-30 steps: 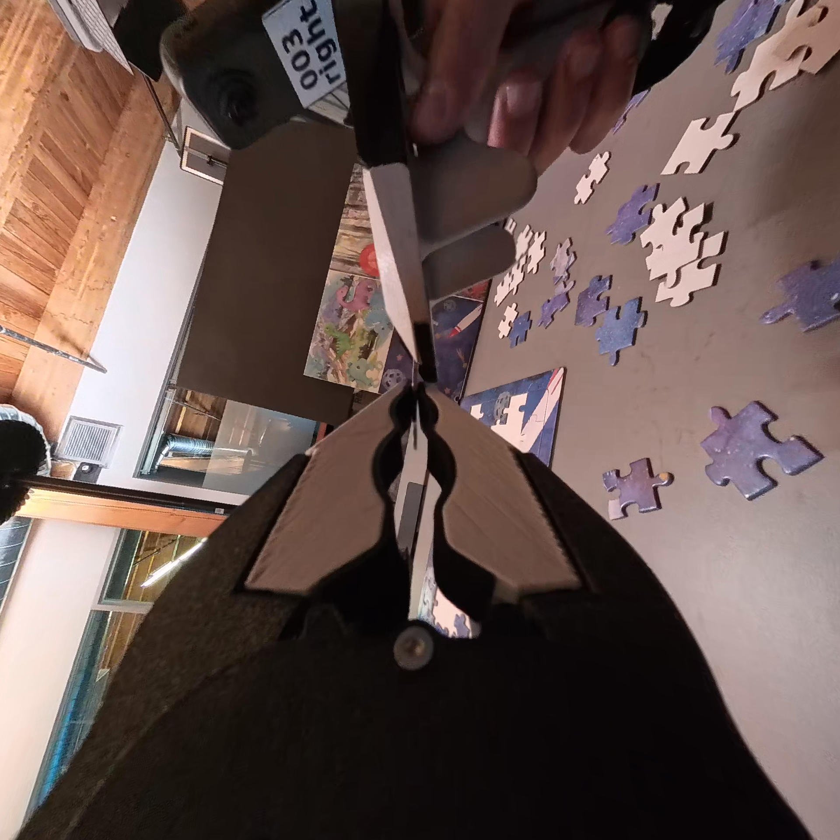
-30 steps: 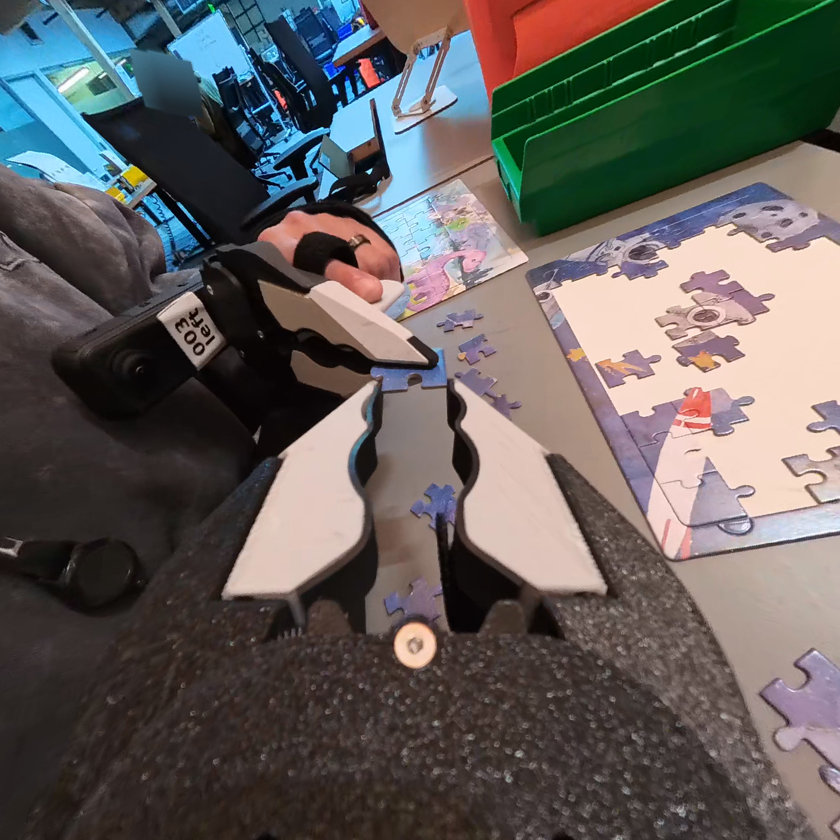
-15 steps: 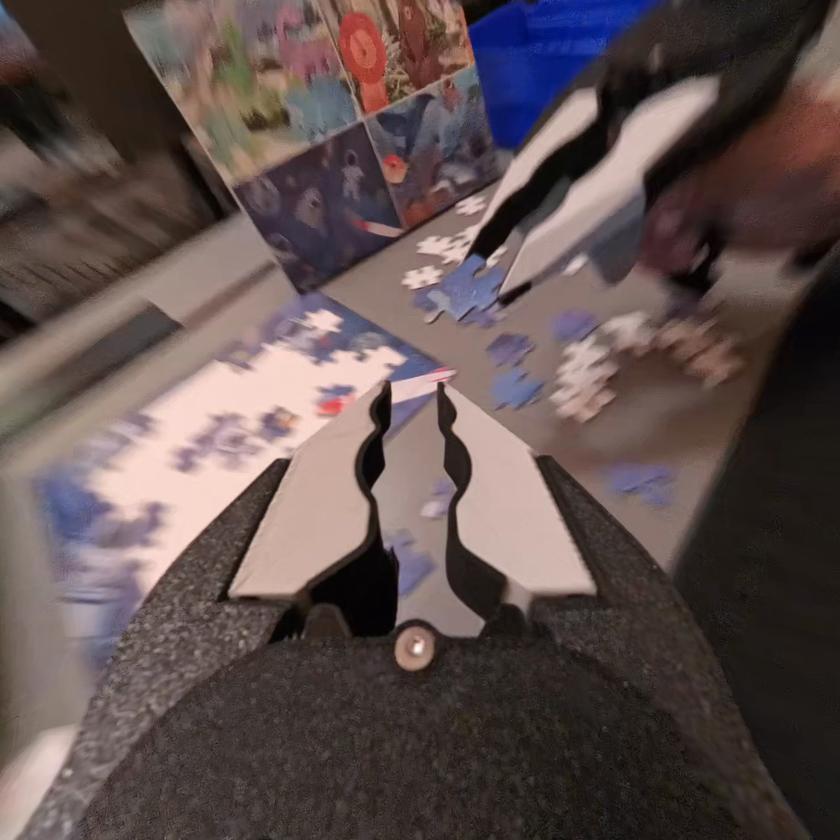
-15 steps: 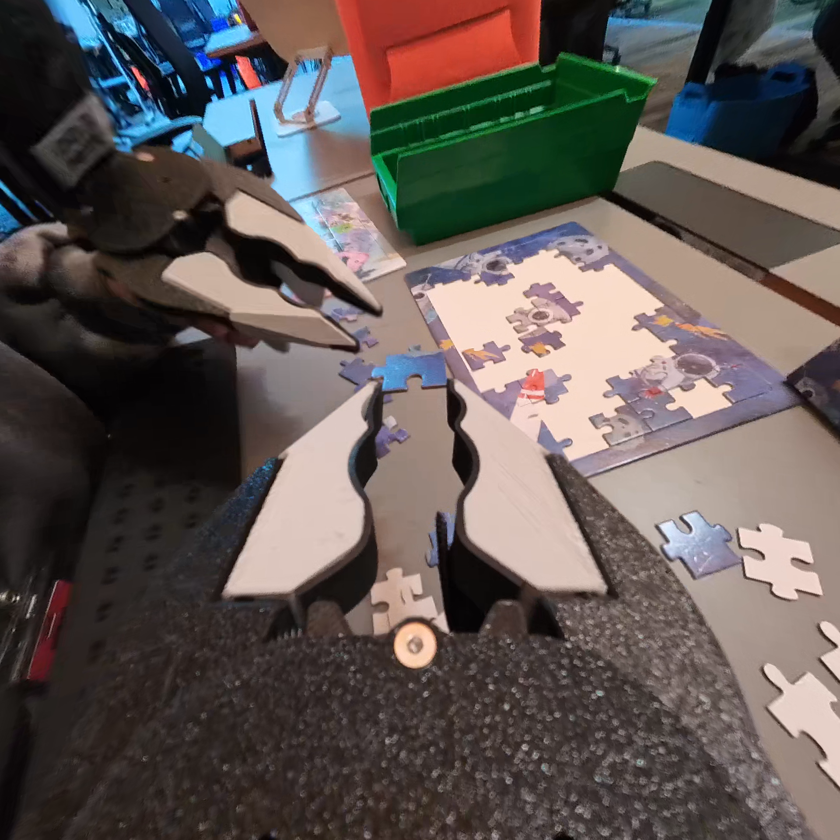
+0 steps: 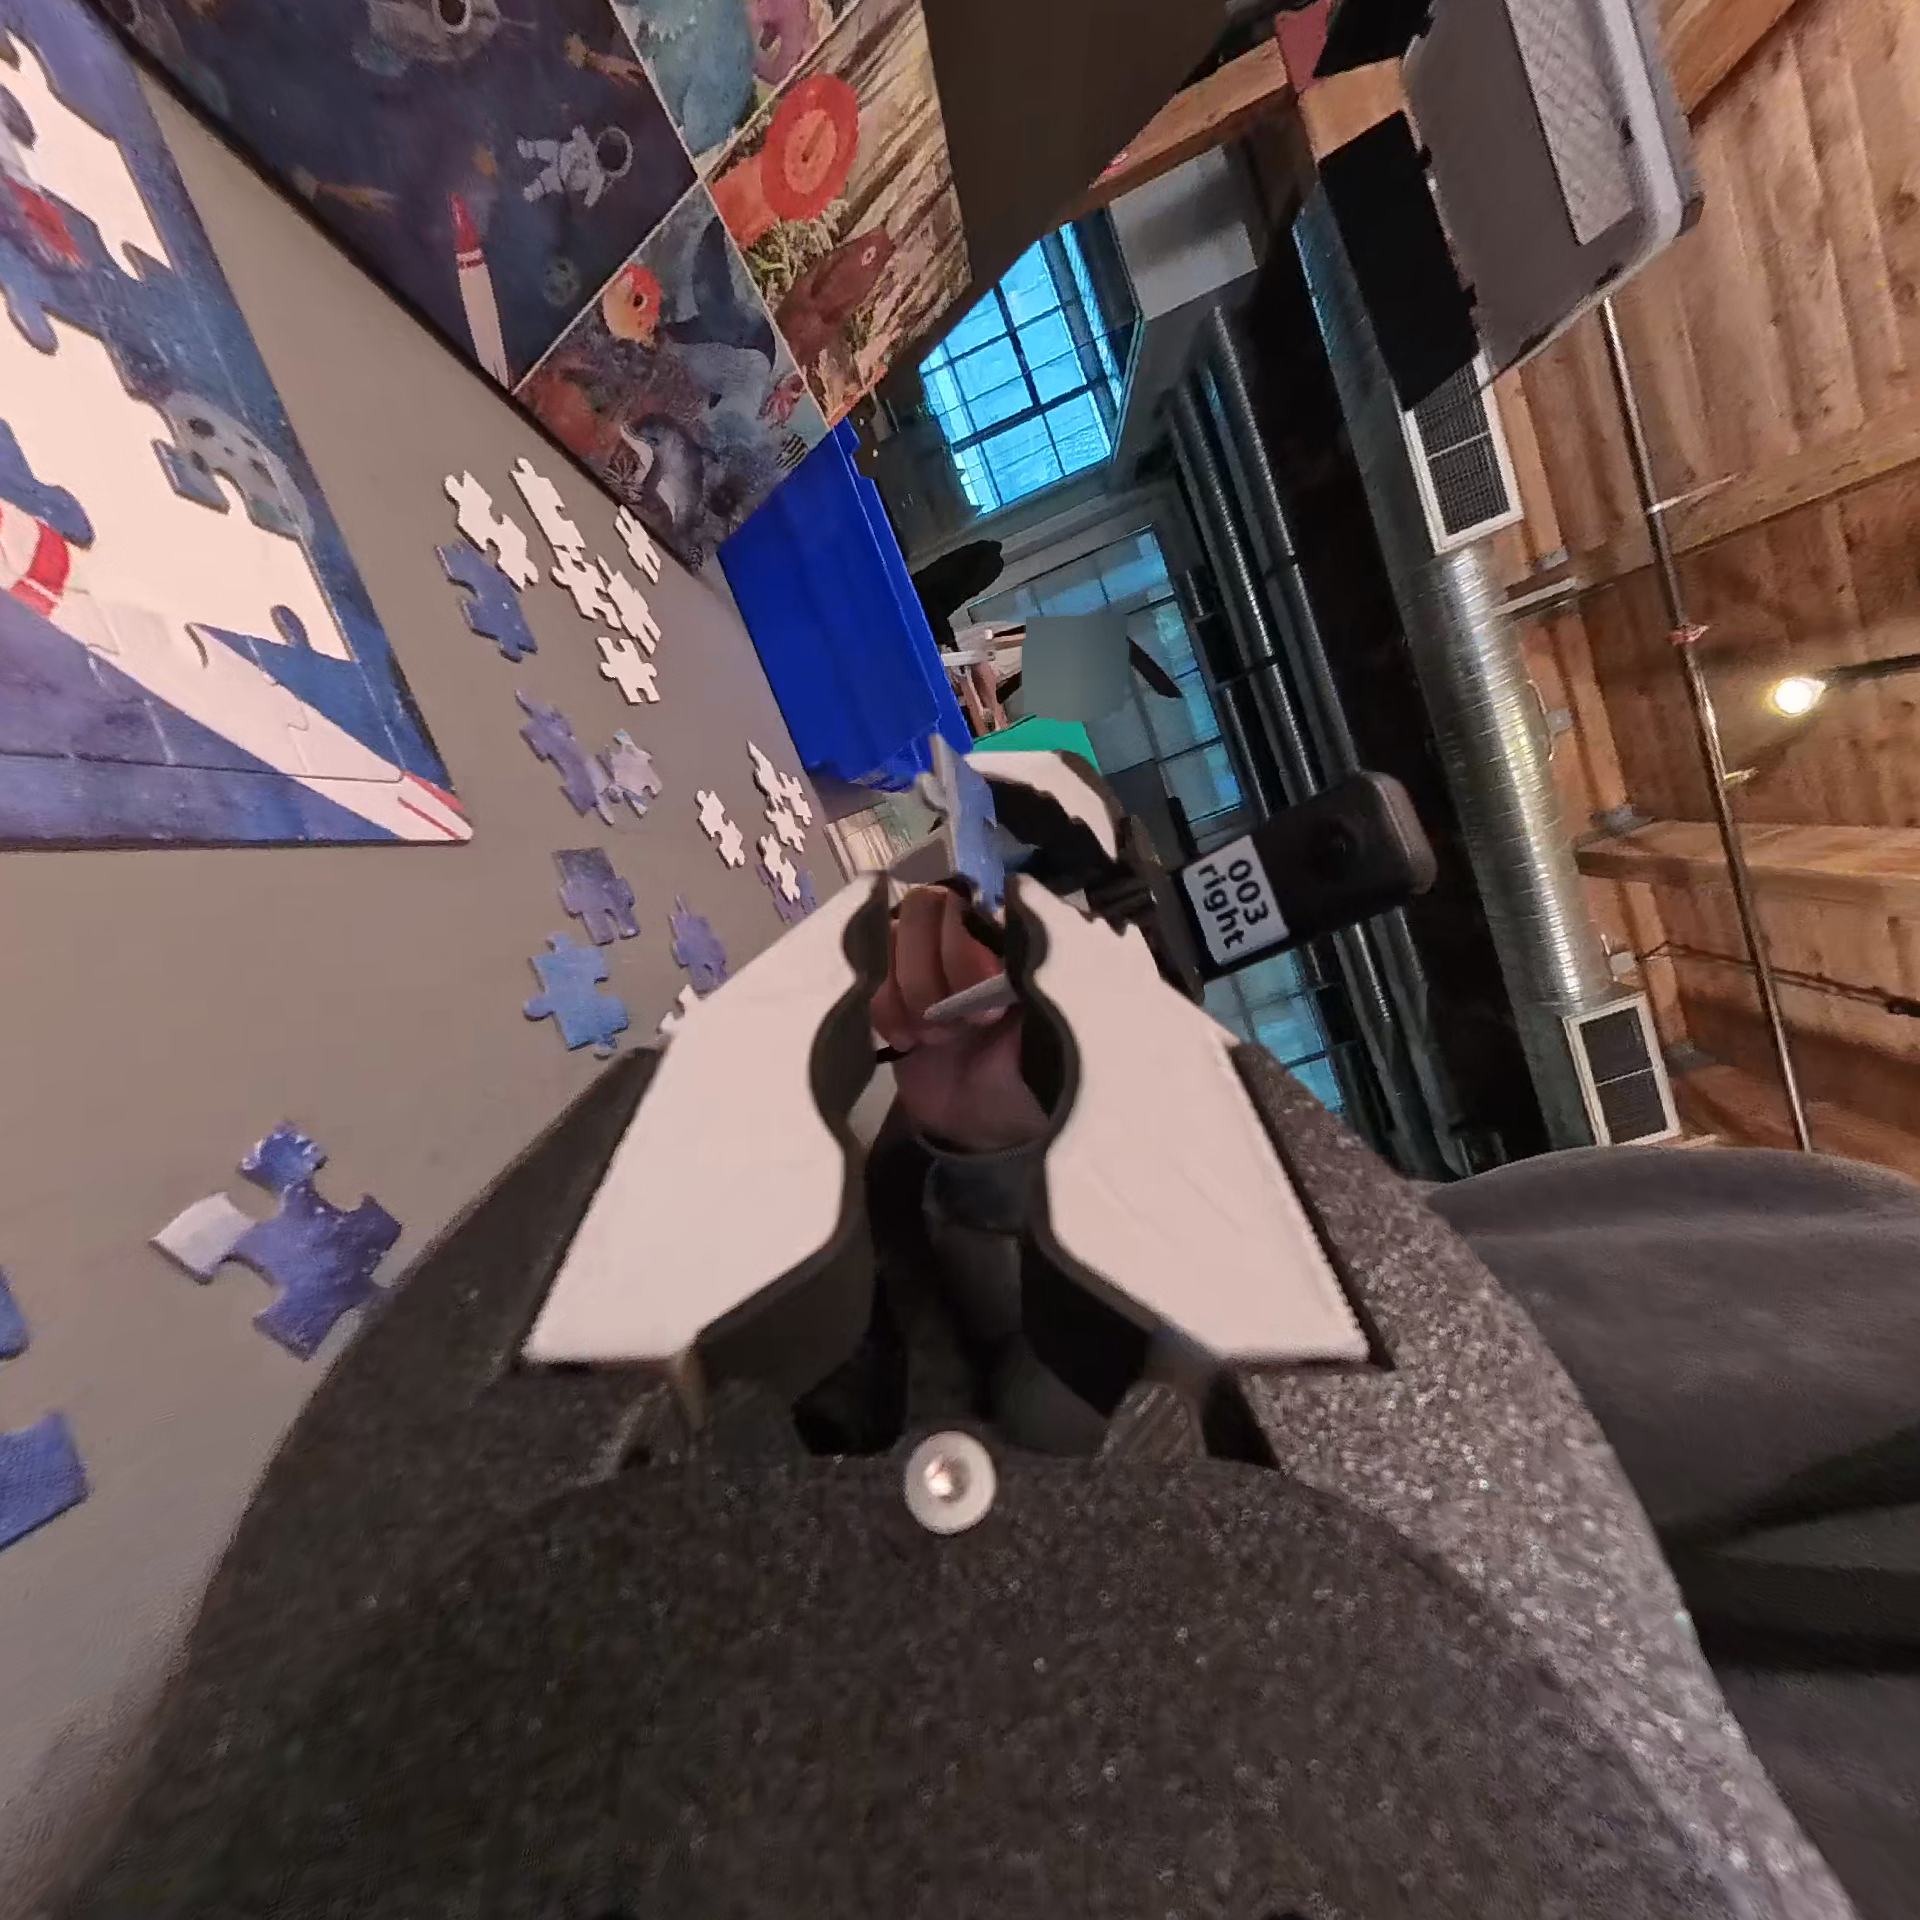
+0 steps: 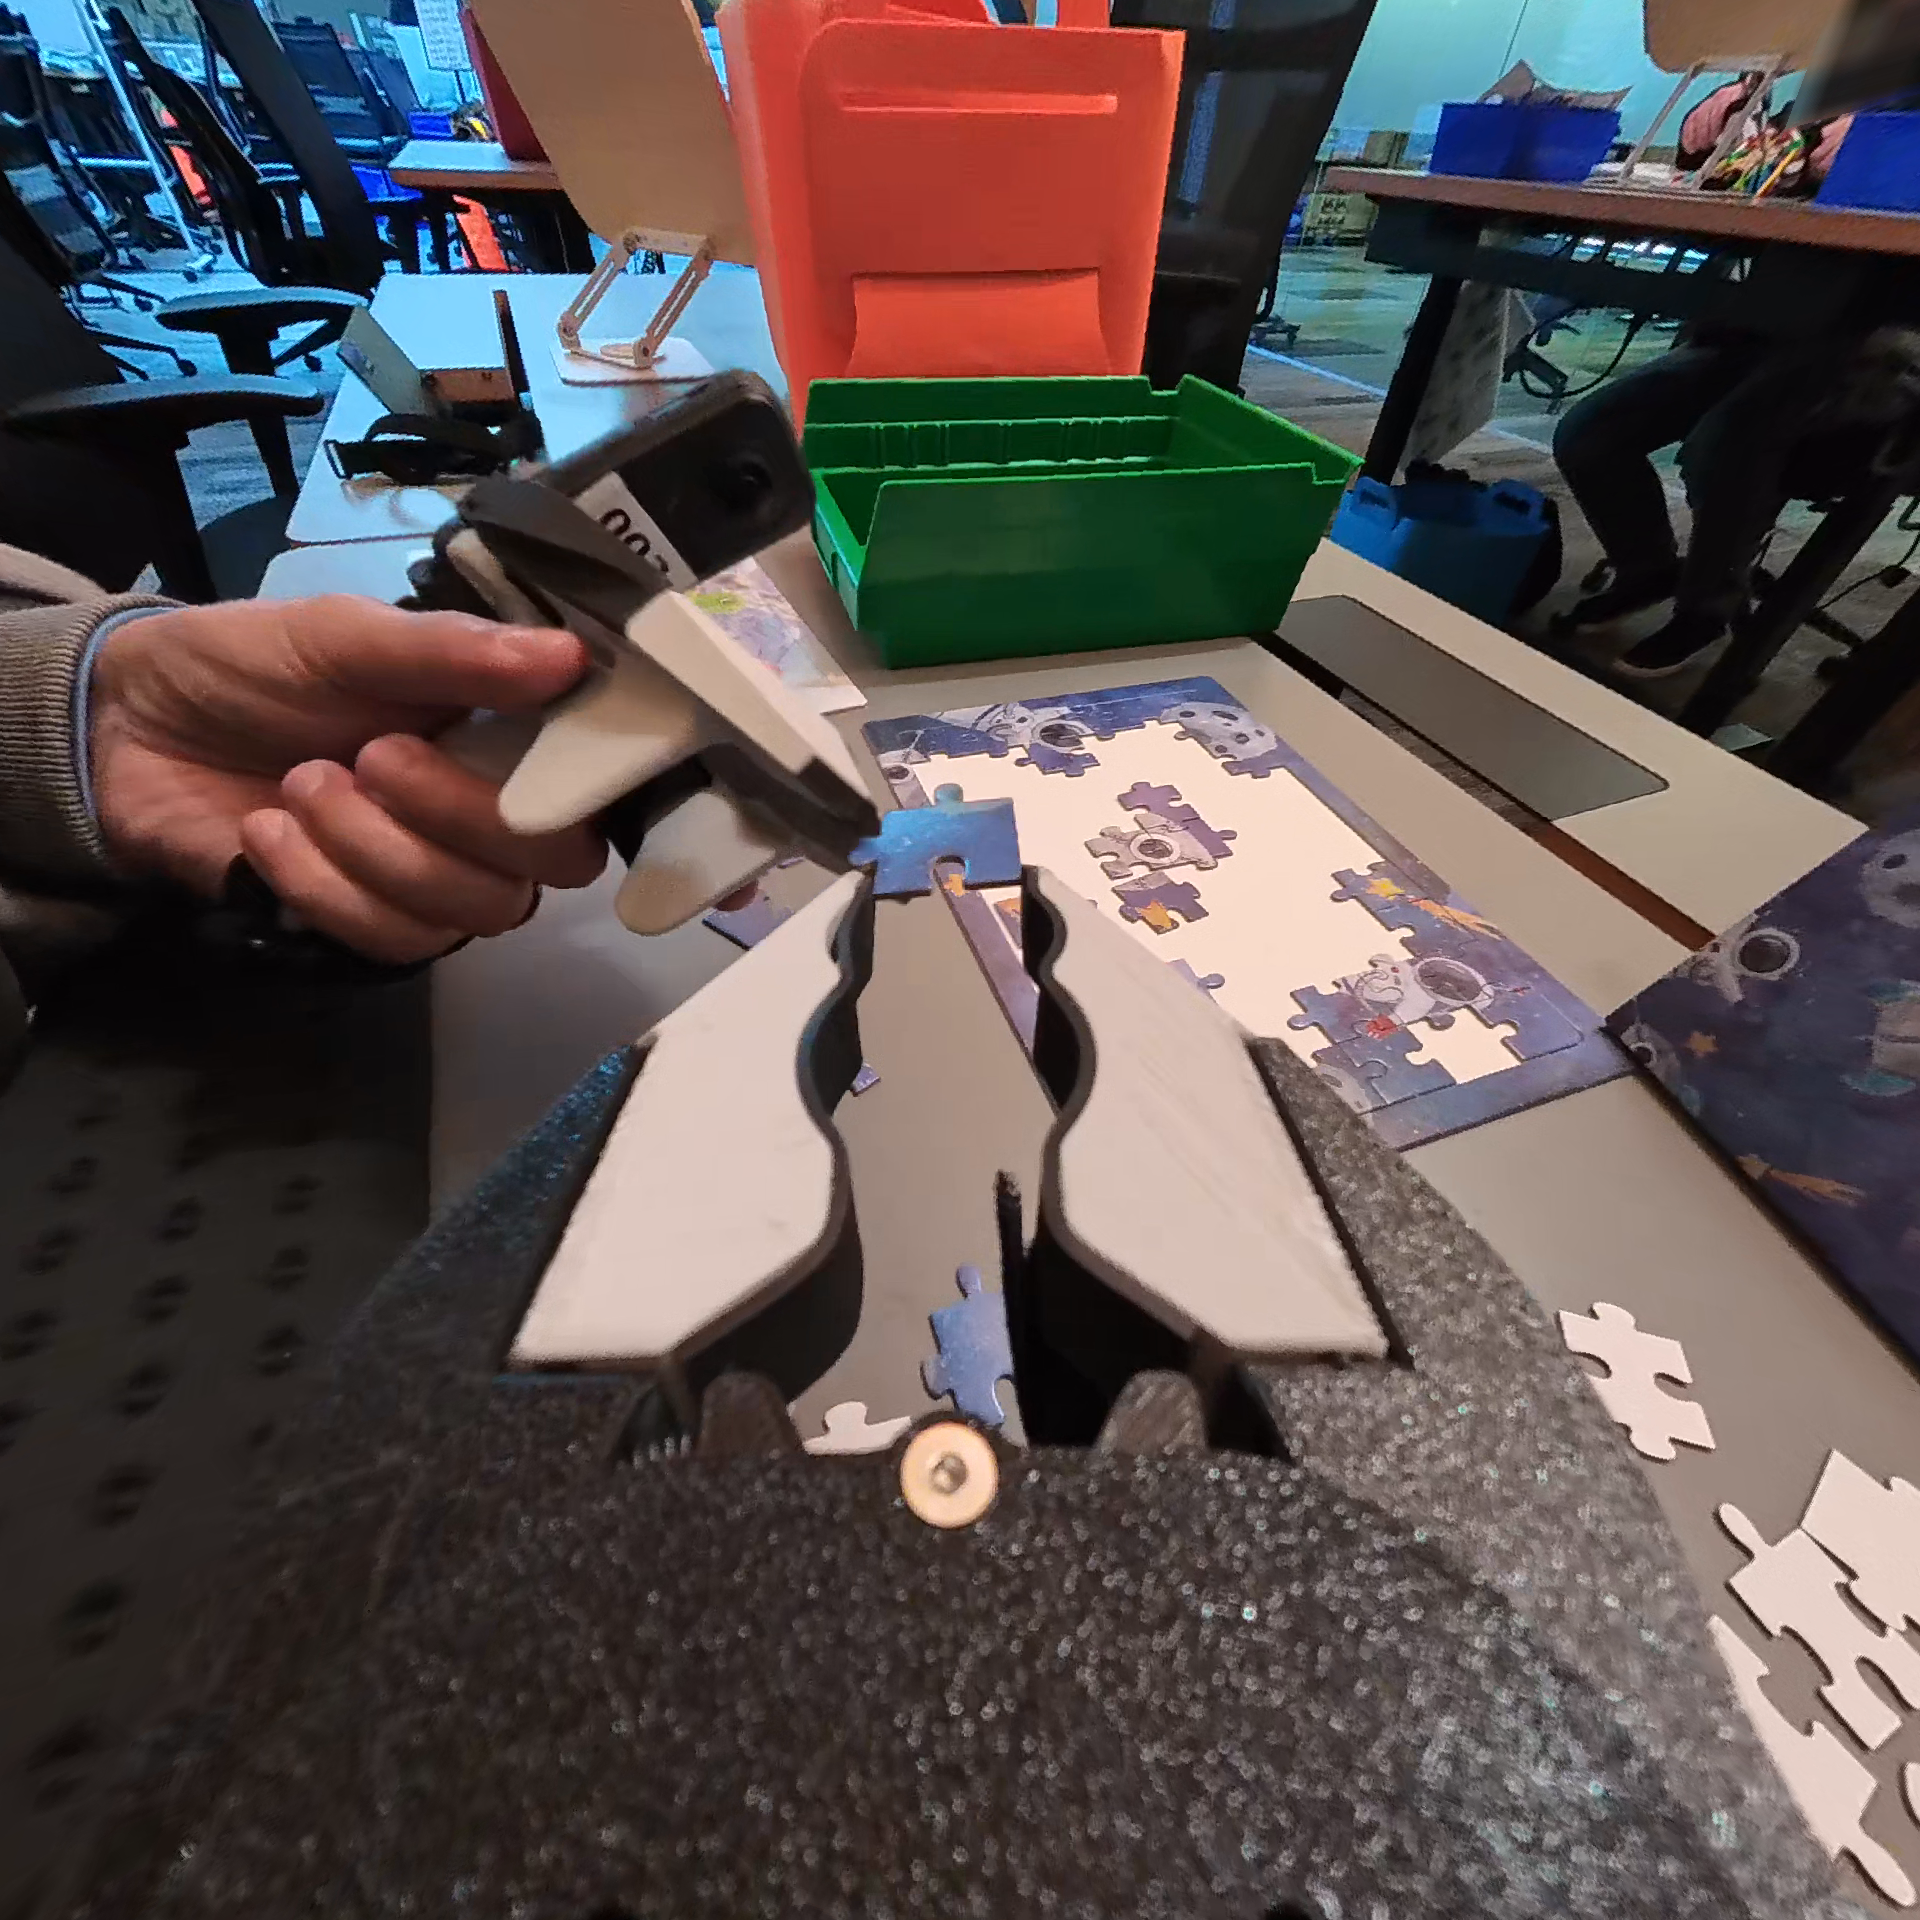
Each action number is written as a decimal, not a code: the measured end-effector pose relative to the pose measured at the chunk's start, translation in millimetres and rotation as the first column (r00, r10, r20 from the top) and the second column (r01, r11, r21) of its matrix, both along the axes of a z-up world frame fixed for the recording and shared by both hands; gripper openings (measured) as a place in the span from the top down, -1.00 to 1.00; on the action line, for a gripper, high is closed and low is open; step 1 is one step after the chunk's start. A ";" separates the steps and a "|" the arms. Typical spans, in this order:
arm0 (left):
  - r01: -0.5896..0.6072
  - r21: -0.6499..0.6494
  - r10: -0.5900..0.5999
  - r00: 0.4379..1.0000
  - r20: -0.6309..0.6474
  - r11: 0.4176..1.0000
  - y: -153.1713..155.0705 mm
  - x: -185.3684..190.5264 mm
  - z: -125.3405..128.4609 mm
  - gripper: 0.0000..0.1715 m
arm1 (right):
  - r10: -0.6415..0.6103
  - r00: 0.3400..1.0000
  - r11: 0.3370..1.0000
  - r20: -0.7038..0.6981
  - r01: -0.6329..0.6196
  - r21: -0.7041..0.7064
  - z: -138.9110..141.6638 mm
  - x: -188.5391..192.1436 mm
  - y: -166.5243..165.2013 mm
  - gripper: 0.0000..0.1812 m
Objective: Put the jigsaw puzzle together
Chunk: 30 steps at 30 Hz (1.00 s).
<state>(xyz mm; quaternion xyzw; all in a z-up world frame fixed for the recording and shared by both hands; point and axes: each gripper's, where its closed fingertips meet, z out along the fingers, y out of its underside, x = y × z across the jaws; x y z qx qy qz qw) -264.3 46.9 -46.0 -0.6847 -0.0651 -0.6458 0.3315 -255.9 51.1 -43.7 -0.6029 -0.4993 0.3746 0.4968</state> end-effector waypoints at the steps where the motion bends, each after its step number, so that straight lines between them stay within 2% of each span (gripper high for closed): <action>1: -0.004 -0.004 0.004 1.000 -0.001 1.000 1.7 -0.3 -0.9 0.92 | 0.003 1.000 1.000 0.008 -0.003 -0.001 -2.1 -0.2 -0.3 0.69; 6: 0.043 -0.025 -0.043 0.999 -0.002 0.999 4.7 1.4 -1.9 0.99 | -0.001 1.000 1.000 0.025 0.001 -0.008 -11.6 3.7 0.2 0.69; 10: 0.127 -0.022 -0.129 0.983 -0.127 0.992 6.5 1.4 1.8 0.99 | 0.056 0.998 0.998 0.013 -0.055 -0.042 -14.1 6.8 -6.6 0.66; 12: 0.176 -0.040 -0.181 0.951 -0.252 0.983 11.0 -0.5 0.1 0.99 | 0.067 0.998 0.996 0.021 -0.066 -0.057 -16.8 8.8 -5.9 0.66; 16: 0.248 -0.153 -0.291 0.795 -0.532 0.957 31.1 -11.8 -18.0 0.99 | 0.027 0.999 0.993 0.047 -0.021 -0.118 -25.1 18.2 7.7 0.65; 20: 0.347 -0.266 -0.429 0.590 -0.684 0.900 58.9 -15.9 -42.1 0.99 | -0.062 0.997 0.982 0.053 0.070 -0.177 -30.8 31.3 25.7 0.65; 22: 0.396 -0.329 -0.506 0.532 -0.679 0.857 72.6 -10.9 -55.4 0.98 | -0.098 0.992 0.973 0.085 0.113 -0.202 -38.5 37.0 33.0 0.65; 25: 0.442 -0.427 -0.611 0.490 -0.622 0.789 87.6 -4.6 -76.5 0.98 | -0.145 0.979 0.969 0.144 0.170 -0.179 -47.9 44.4 41.1 0.65; 28: 0.500 -0.470 -0.687 0.525 -0.503 0.727 95.2 5.7 -80.7 0.99 | -0.184 0.963 0.970 0.198 0.211 -0.123 -54.1 51.7 46.9 0.65; 30: 0.486 -0.498 -0.696 0.506 -0.510 0.718 103.0 3.0 -91.9 0.99 | -0.193 0.959 0.970 0.206 0.218 -0.107 -54.1 54.1 47.9 0.65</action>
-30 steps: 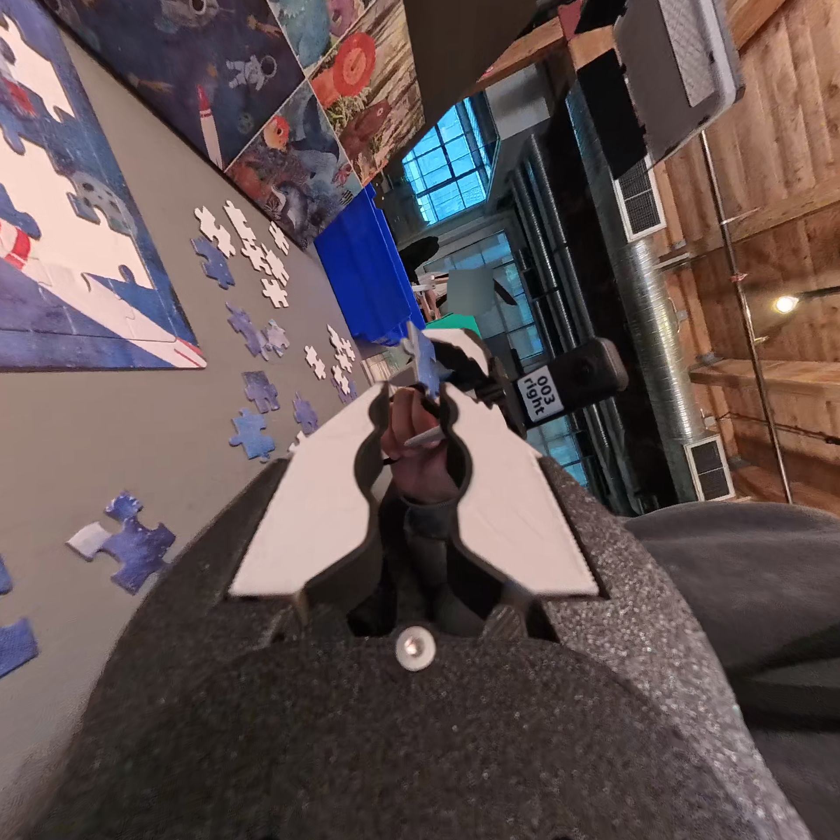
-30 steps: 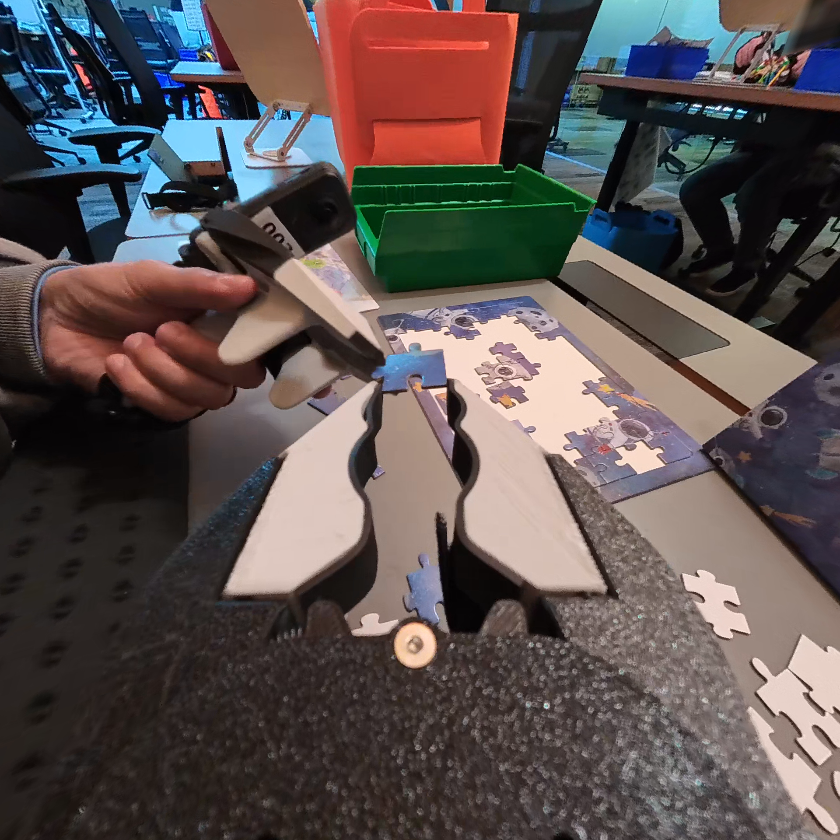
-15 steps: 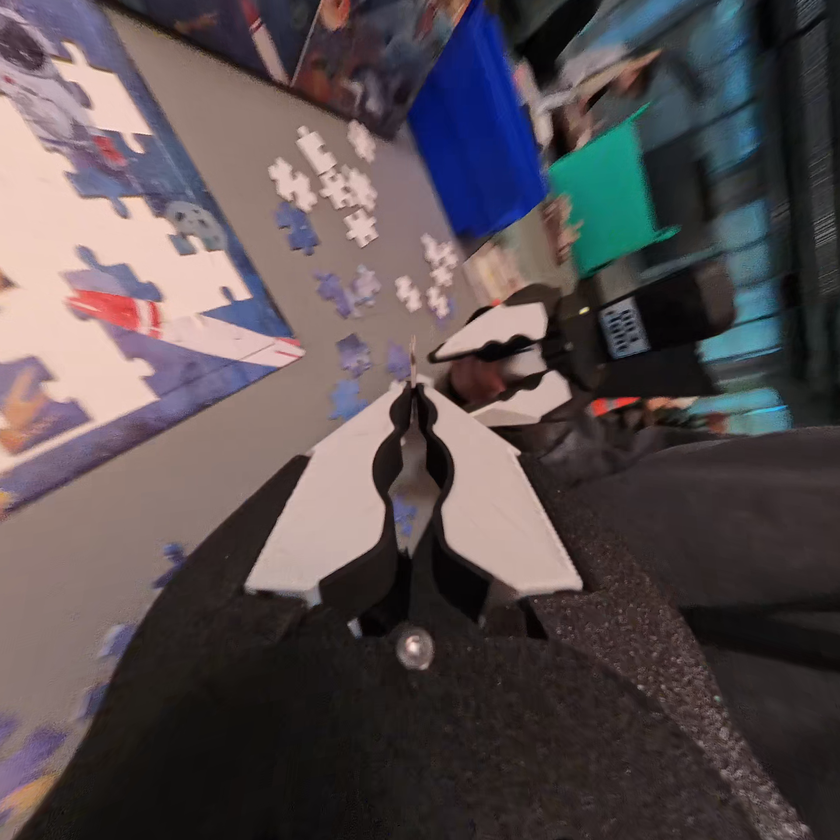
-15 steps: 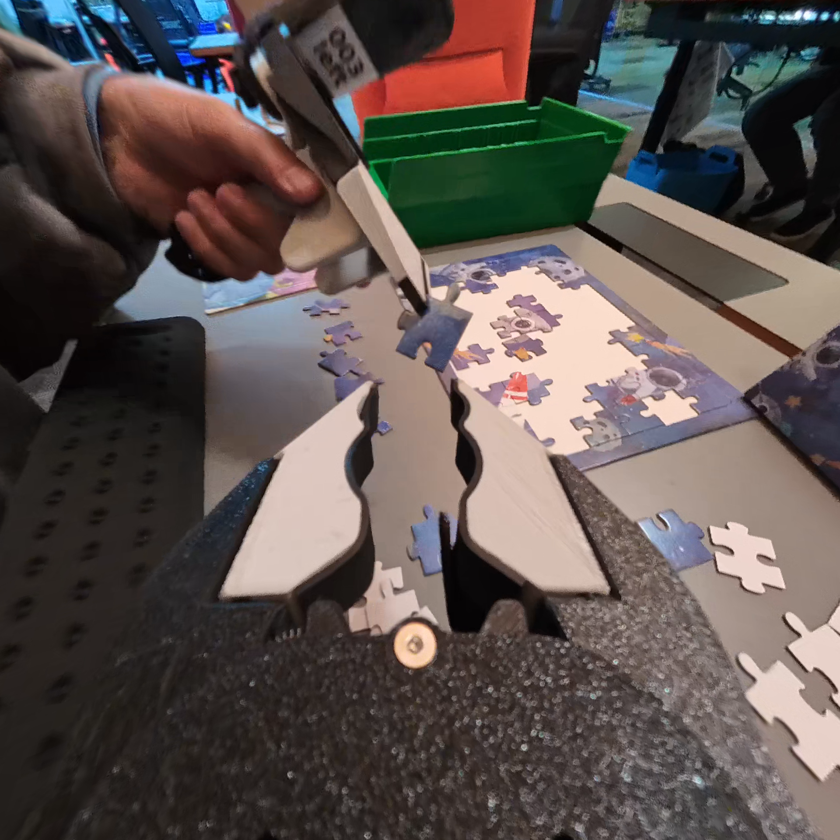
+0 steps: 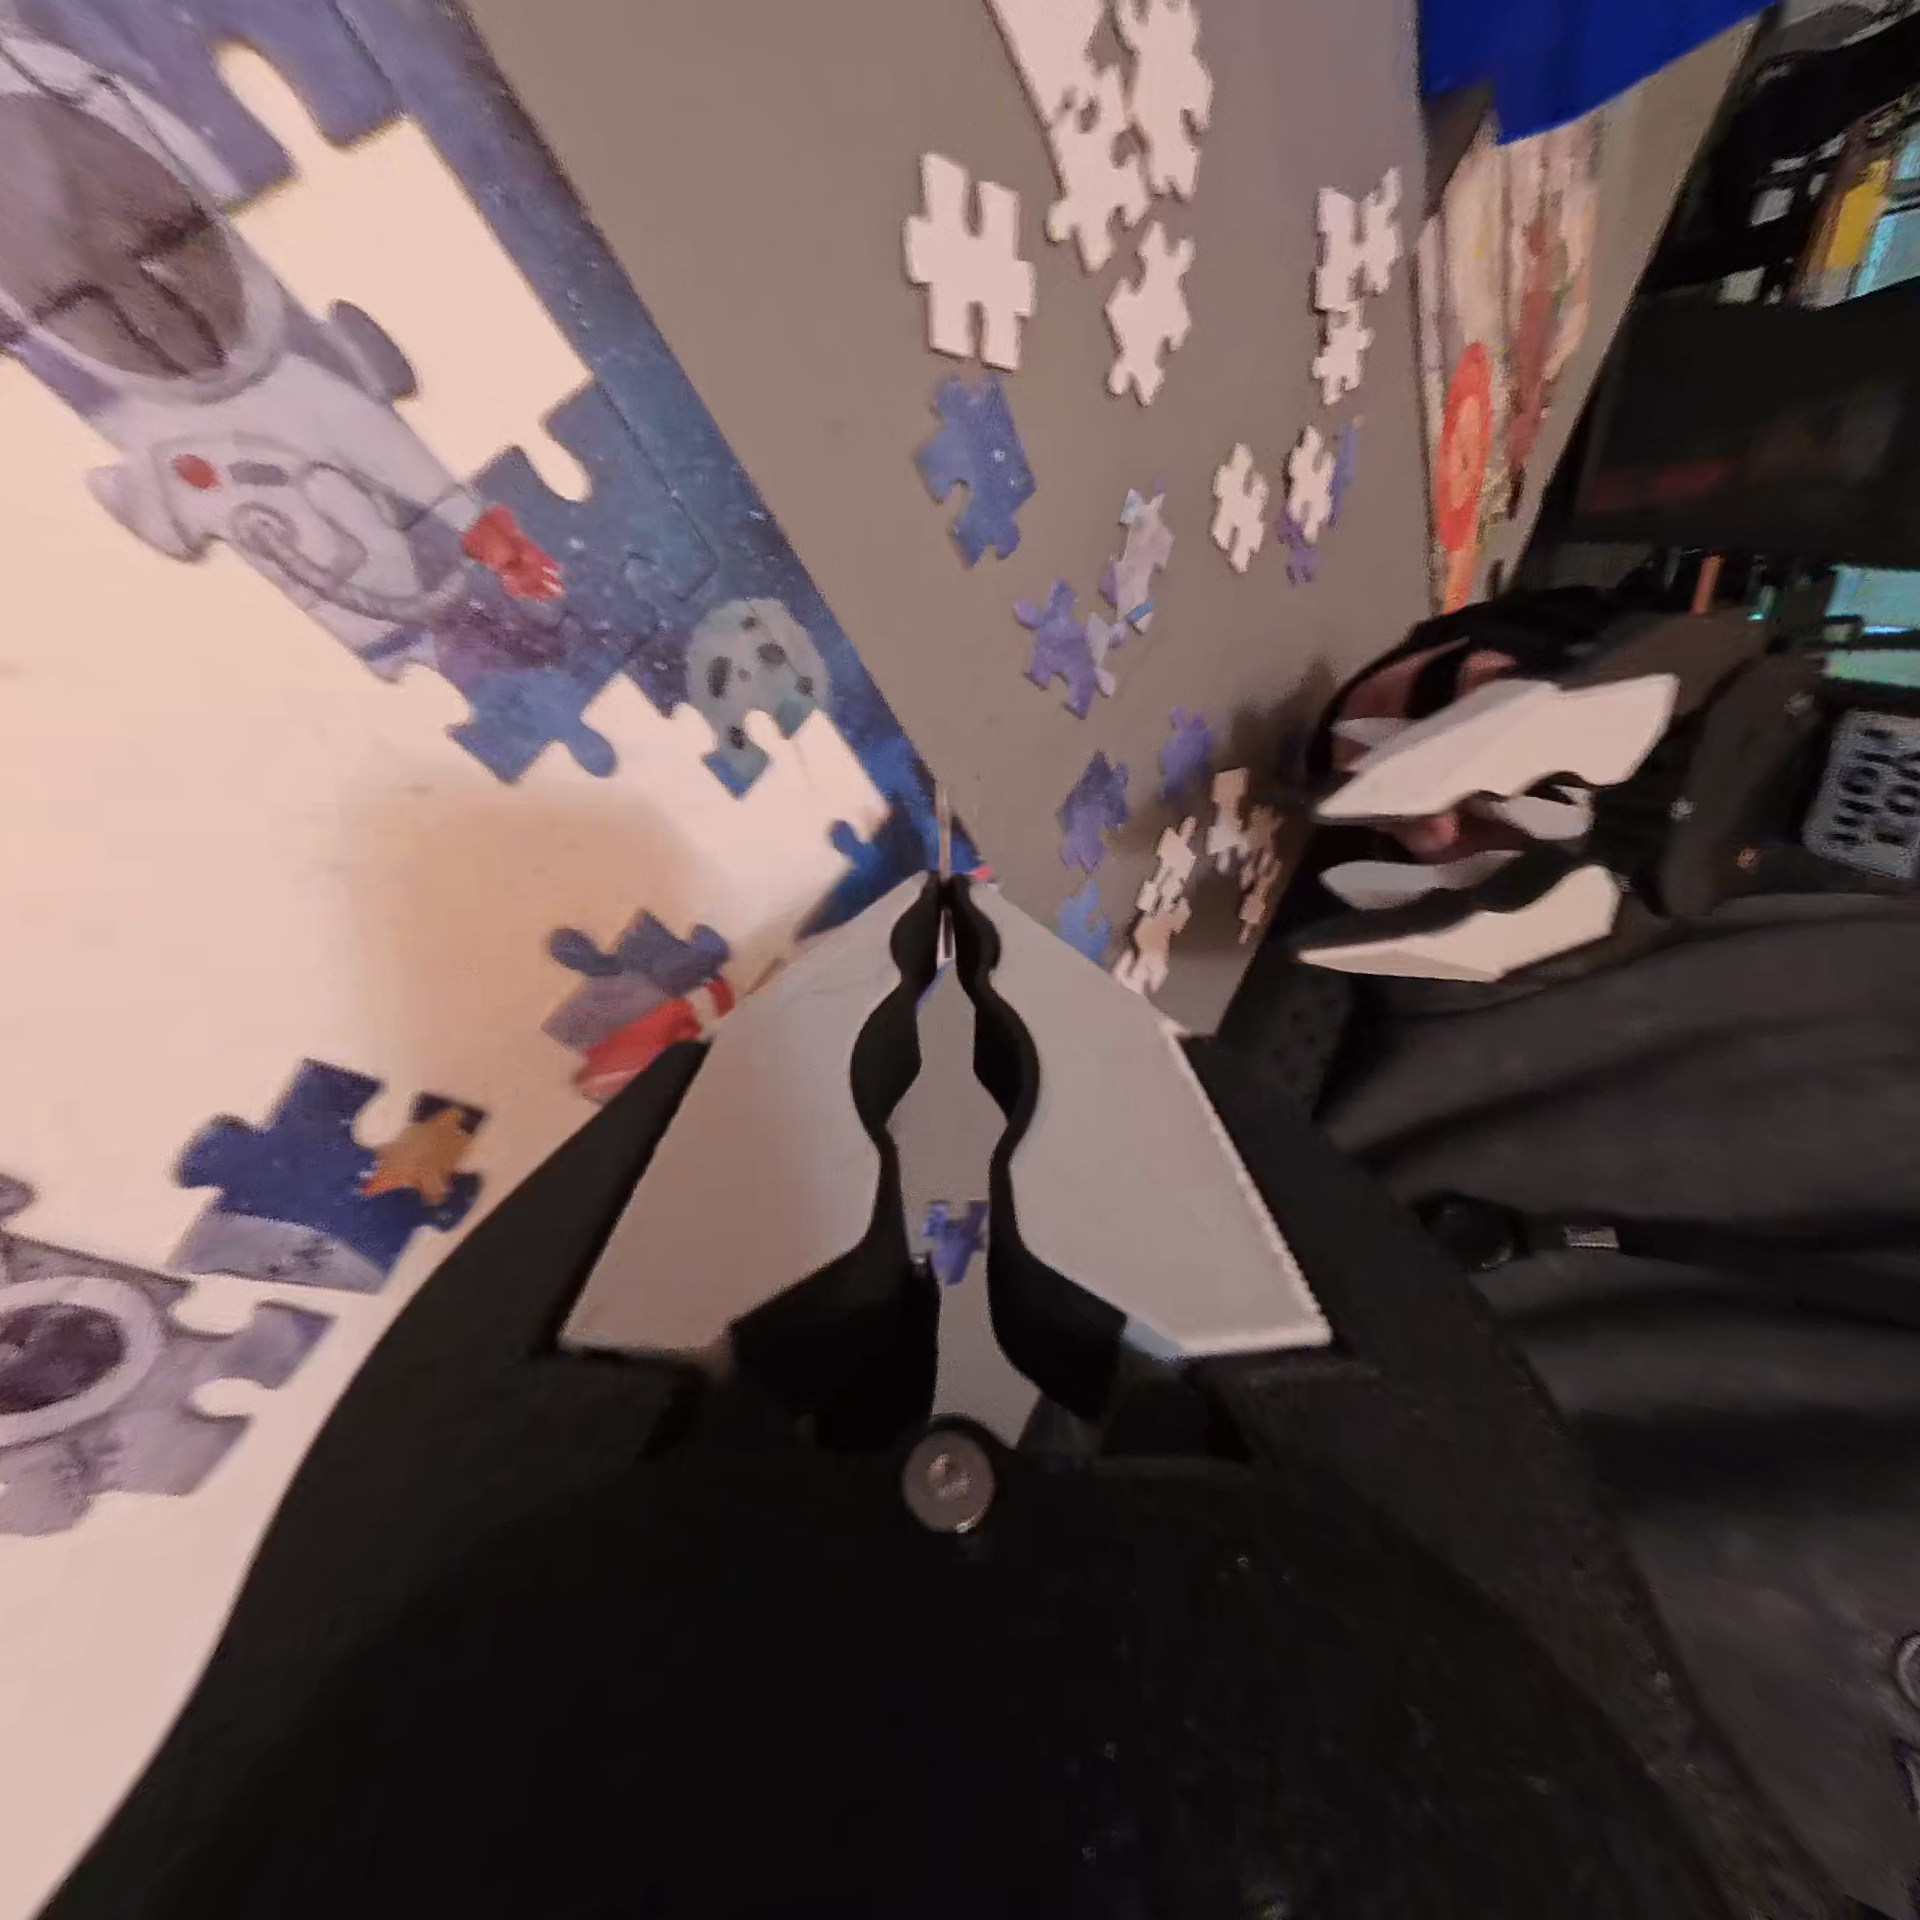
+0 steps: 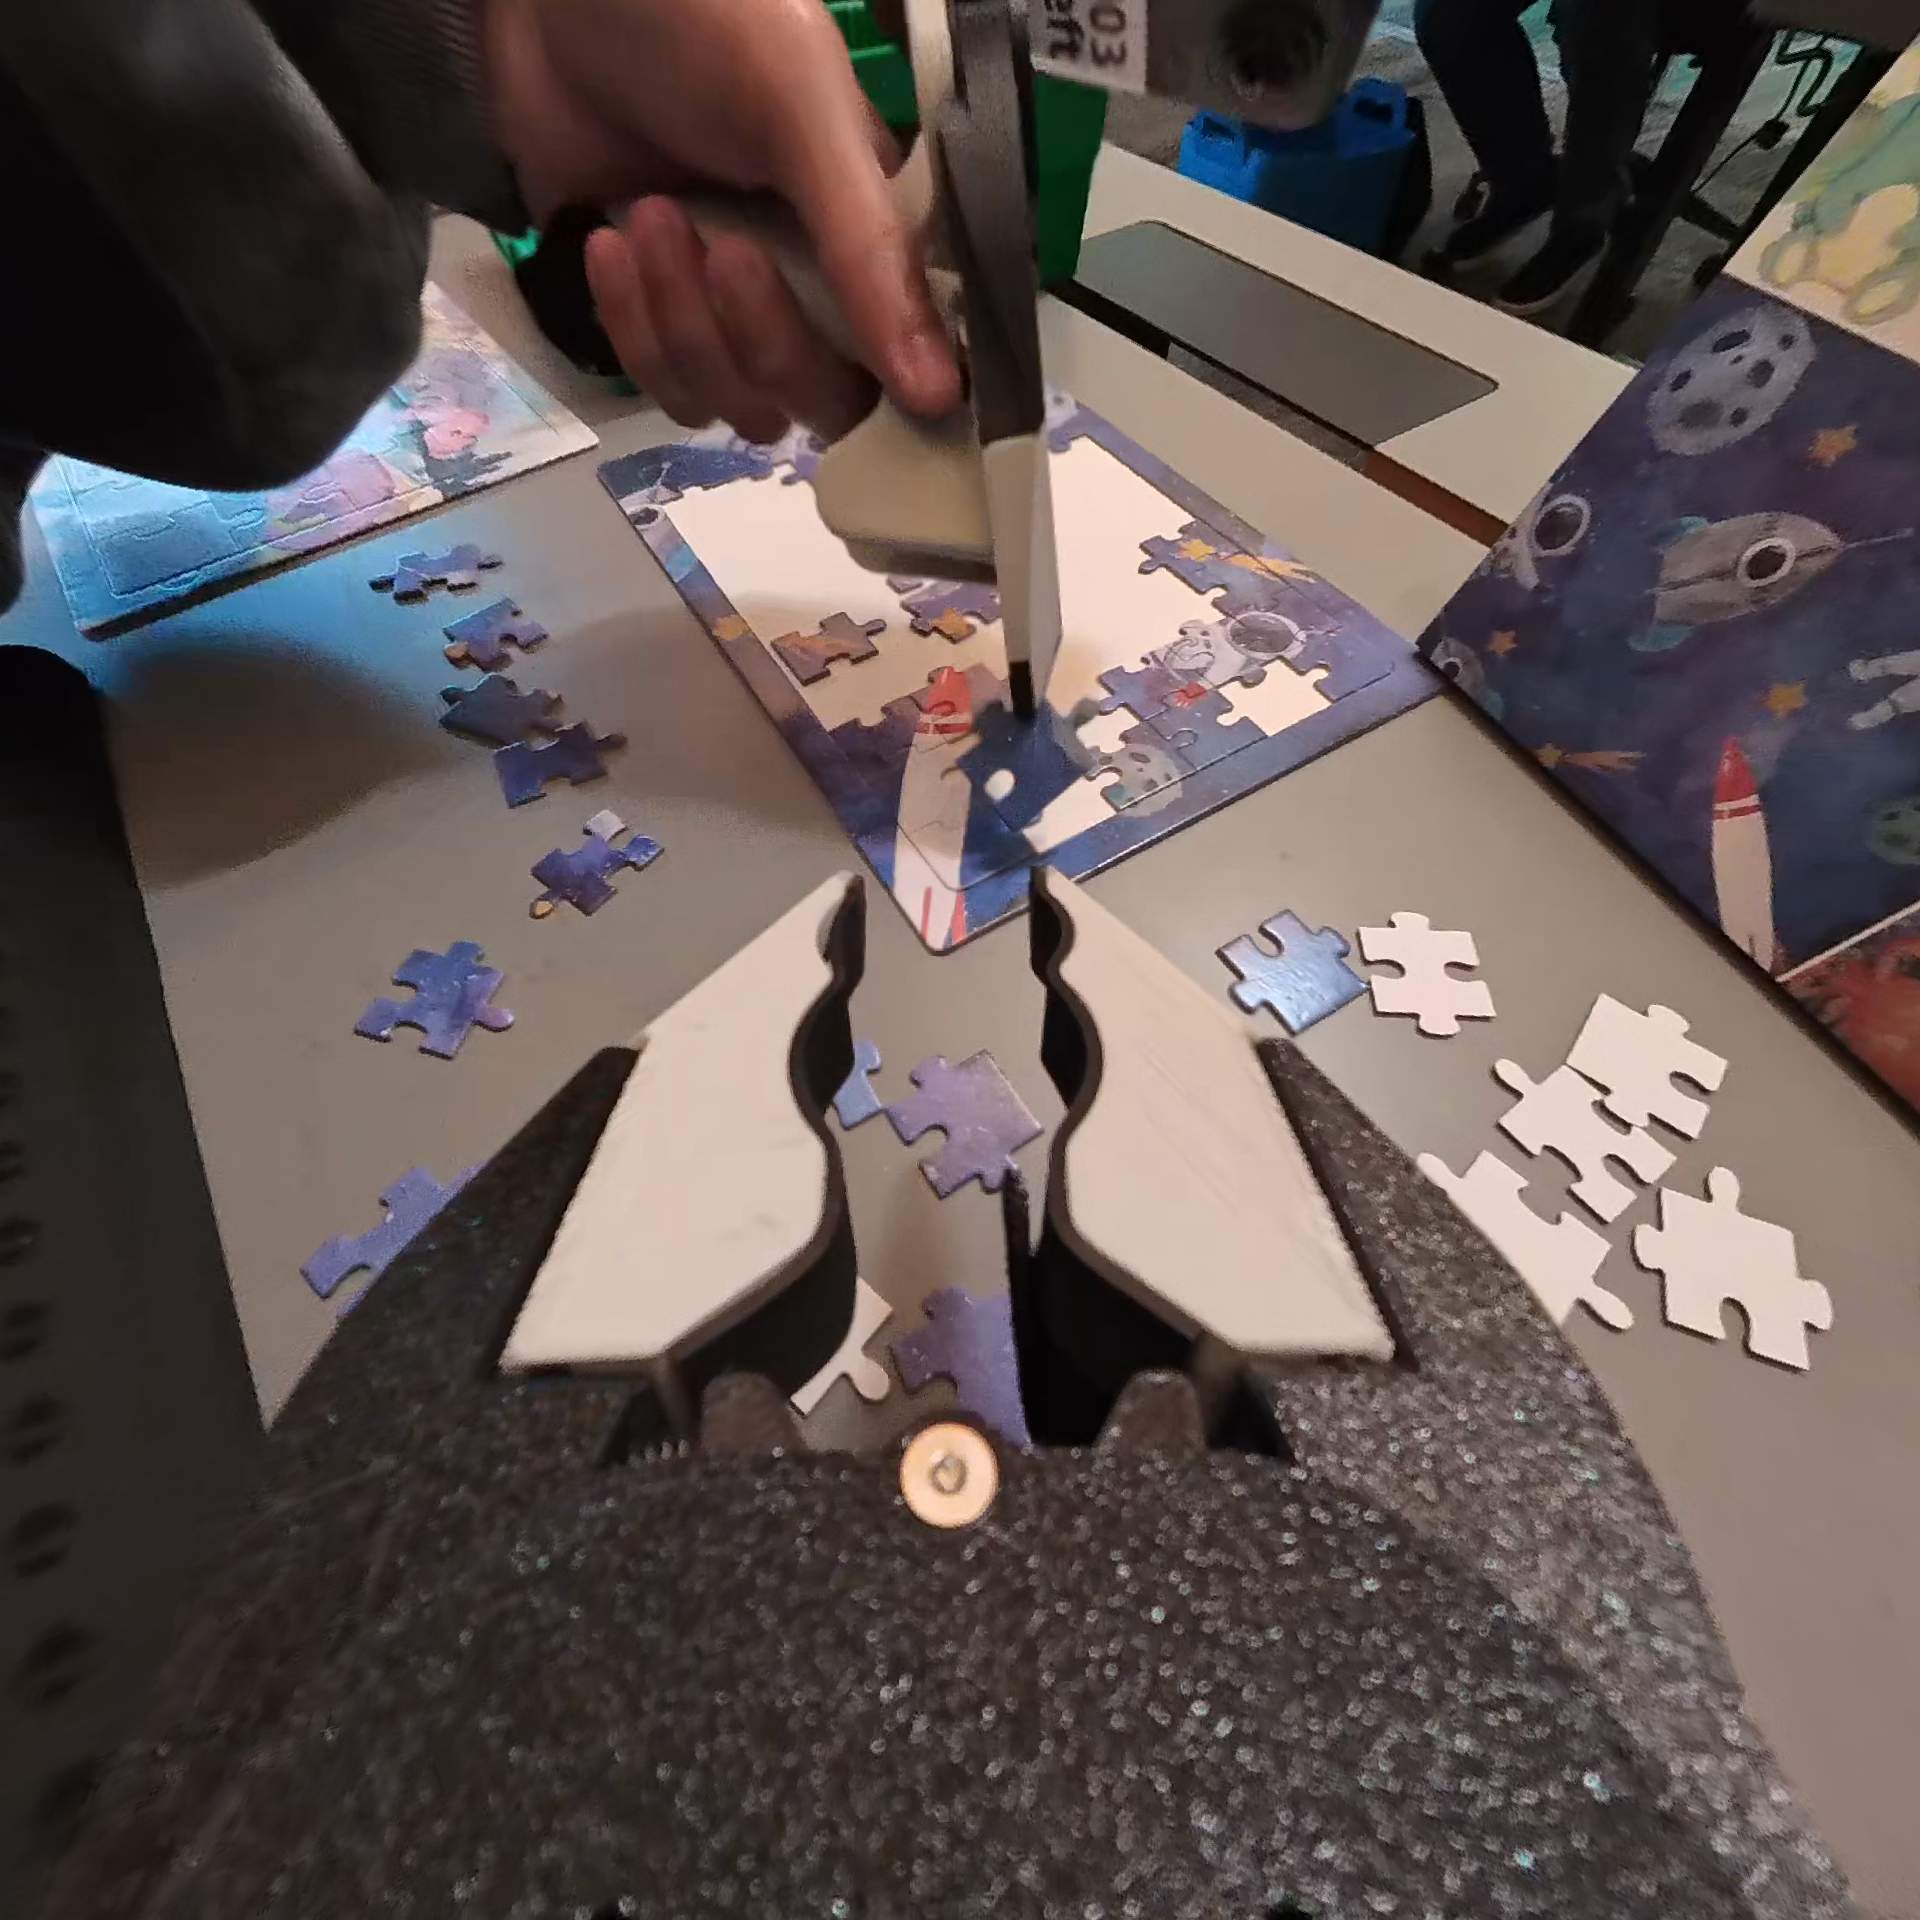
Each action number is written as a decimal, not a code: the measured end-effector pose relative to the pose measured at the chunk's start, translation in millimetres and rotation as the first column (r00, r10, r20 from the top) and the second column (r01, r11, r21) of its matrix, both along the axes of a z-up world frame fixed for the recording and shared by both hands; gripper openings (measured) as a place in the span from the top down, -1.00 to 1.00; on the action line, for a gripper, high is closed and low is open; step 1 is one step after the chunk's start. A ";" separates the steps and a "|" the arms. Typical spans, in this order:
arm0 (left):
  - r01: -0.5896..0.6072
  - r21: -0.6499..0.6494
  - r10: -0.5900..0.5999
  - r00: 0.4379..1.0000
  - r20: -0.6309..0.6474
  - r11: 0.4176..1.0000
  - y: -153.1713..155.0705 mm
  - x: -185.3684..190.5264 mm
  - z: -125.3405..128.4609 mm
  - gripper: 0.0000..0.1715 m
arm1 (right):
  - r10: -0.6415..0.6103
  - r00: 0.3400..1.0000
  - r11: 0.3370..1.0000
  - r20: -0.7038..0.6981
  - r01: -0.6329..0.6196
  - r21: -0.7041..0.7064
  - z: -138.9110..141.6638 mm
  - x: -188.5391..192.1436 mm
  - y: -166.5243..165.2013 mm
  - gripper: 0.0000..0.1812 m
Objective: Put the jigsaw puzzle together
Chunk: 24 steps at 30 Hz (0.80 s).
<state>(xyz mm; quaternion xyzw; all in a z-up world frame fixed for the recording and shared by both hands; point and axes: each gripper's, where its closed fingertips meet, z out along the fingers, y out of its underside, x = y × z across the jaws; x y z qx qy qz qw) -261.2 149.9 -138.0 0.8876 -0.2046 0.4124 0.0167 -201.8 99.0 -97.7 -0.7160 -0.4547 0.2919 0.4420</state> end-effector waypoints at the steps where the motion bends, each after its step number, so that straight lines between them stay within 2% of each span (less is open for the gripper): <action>1: 0.004 -0.004 -0.004 1.000 -0.010 1.000 2.9 -0.3 -3.4 0.98 | 0.000 1.000 1.000 -0.006 0.000 0.000 1.1 0.5 0.2 0.65; 15: 0.099 -0.051 -0.102 0.993 -0.058 0.994 10.4 4.4 -12.0 0.98 | 0.020 0.999 0.999 -0.038 -0.022 -0.041 3.3 -0.7 -2.2 0.65; 24: 0.123 -0.004 -0.123 0.986 -0.115 0.992 10.9 -0.7 -16.4 0.97 | 0.012 0.999 0.998 -0.045 -0.015 -0.061 1.4 0.1 -0.4 0.63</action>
